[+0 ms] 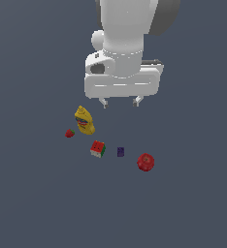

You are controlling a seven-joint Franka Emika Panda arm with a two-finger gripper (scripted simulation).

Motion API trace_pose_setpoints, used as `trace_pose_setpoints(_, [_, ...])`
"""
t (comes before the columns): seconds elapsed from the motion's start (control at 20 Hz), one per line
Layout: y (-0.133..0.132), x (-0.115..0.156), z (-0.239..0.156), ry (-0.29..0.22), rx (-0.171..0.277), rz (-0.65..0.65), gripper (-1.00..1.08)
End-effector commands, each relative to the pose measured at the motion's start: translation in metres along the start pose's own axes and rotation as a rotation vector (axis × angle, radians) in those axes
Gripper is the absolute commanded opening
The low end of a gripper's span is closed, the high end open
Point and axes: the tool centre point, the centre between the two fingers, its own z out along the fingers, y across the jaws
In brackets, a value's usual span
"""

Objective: Pick up a designated object from a clutter of objects.

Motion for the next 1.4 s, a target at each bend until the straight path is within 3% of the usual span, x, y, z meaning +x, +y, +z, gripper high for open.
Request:
trace_pose_setpoints(0.0, [0.000, 0.000, 0.000, 0.000, 0.000, 0.000, 1.00])
trace_pose_setpoints(0.75, [-0.001, 0.012, -0.003, 0.023, 0.020, -0.001, 1.00])
trace_pose_setpoints(1.05, [-0.001, 0.018, 0.028, 0.014, 0.016, 0.010, 1.00])
trace_pose_setpoints(1.35, [-0.002, 0.023, 0.083, -0.002, 0.009, 0.027, 1.00])
